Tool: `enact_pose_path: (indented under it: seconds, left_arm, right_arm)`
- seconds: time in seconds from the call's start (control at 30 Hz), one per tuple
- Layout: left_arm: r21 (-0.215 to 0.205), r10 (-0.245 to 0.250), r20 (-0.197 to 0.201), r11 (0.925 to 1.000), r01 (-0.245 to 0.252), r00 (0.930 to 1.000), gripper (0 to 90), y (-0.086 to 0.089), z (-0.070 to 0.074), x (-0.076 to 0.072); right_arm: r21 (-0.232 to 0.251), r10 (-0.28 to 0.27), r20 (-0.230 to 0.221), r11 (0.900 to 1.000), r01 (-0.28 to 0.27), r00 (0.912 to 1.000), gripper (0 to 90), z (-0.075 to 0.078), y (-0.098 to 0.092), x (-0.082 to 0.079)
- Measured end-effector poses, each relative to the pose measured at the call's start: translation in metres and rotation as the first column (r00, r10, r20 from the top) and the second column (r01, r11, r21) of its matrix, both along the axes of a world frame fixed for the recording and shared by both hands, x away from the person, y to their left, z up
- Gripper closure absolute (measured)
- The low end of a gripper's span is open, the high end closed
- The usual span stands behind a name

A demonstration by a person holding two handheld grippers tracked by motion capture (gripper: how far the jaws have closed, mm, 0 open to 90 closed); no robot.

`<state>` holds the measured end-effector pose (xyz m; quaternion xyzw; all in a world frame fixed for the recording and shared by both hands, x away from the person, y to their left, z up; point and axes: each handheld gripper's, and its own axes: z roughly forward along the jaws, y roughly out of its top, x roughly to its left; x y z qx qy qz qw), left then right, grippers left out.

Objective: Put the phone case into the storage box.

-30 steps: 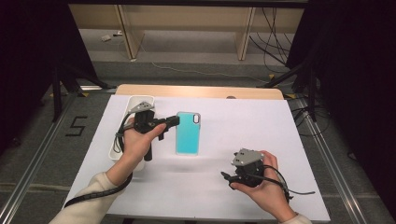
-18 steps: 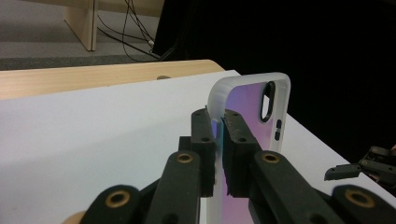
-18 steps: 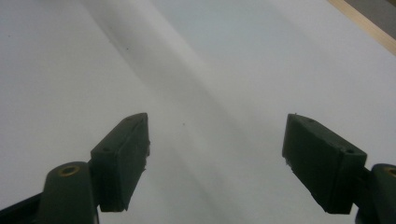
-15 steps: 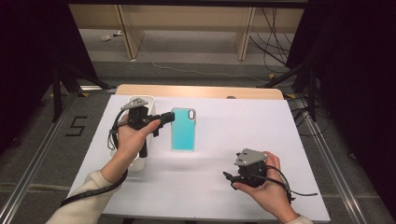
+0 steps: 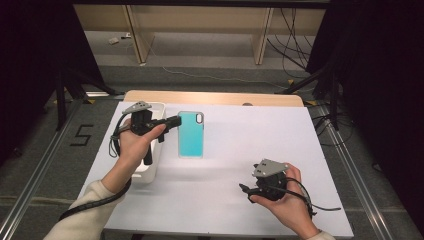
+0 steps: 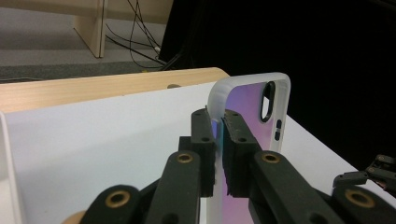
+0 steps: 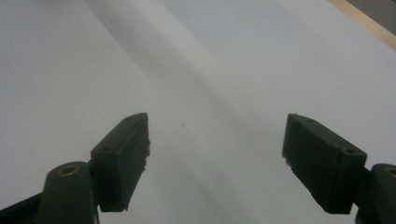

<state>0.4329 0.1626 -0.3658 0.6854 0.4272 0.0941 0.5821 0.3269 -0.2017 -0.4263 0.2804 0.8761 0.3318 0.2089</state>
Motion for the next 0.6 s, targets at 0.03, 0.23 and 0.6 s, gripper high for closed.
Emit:
enact_pose_path:
  seconds: [0.03, 0.23, 0.6]
  left_arm:
    - [-0.005, 0.0, -0.002, 1.0, 0.0, 1.0, 83.8, 0.0, 0.0, 0.0]
    - [-0.007, 0.009, 0.0, 0.9999, -0.009, 1.0, 83.8, 0.004, 0.004, 0.001]
    - [-0.007, 0.033, 0.003, 0.9994, -0.033, 0.9994, 83.8, 0.016, 0.01, 0.003]
  right_arm:
    - [0.005, 0.002, 0.0, 1.0, -0.002, 1.0, 24.3, 0.0, 0.0, 0.0]
    - [0.014, -0.008, 0.003, 1.0, 0.008, 1.0, 24.3, 0.001, -0.001, 0.0]
    - [0.061, -0.031, 0.011, 0.998, 0.03, 0.9995, 23.2, 0.0, -0.009, 0.0]
